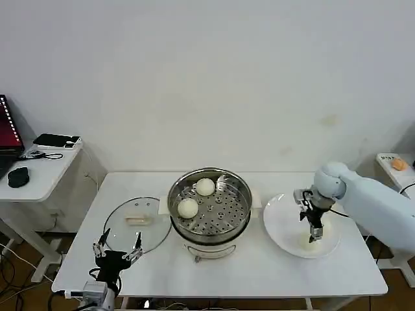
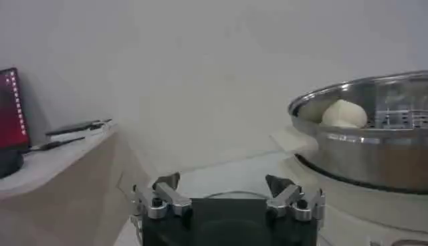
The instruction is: Take steamed baozi put them in steamer then cover it.
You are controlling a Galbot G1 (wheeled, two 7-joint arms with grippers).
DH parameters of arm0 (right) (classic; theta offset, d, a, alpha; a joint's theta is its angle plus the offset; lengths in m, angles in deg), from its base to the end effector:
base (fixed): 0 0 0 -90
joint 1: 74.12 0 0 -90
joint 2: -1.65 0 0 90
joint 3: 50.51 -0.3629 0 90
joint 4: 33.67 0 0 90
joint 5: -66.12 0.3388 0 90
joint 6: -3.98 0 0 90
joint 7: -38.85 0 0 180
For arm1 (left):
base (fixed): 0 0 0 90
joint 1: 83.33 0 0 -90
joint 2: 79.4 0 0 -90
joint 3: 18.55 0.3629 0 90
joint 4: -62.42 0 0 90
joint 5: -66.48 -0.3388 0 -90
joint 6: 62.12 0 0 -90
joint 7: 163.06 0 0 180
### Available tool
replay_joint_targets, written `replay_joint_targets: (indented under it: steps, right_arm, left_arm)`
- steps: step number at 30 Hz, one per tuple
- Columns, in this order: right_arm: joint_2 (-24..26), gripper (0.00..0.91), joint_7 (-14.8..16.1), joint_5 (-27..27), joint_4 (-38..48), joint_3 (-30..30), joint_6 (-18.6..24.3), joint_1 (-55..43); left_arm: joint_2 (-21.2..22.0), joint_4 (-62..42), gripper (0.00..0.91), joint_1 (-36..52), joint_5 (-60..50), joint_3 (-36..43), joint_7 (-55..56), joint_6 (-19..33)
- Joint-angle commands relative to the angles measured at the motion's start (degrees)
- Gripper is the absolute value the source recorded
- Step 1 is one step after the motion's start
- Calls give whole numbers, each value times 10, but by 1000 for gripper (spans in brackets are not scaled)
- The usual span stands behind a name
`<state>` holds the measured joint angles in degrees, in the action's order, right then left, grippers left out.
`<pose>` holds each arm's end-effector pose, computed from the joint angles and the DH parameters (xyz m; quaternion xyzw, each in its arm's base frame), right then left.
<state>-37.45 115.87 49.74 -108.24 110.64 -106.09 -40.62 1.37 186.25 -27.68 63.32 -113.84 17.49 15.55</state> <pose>0.4965 -0.1567 -0.2021 0.4951 -0.4780 0.5247 0.5010 0.1367 0.0536 -0.2967 0.0107 -0.9869 -0.1203 0.1066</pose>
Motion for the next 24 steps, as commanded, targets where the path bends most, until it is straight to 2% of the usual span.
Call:
replay_joint_targets:
  steps: [1,18,24]
  right_arm:
    - [2,907,-8,-26,6,-30,5,40]
    - [-11,907,-18,-51,24,-57,11,66]
    - [-18,907,-32,-51,35,-61,11,71]
  left_arm:
    - [-1,-5,907,-1,0,1,0,0]
    - [-3,-9,907,-1,-1,2,0,0]
    - [-2,-11,907,0,-2,2,1,0]
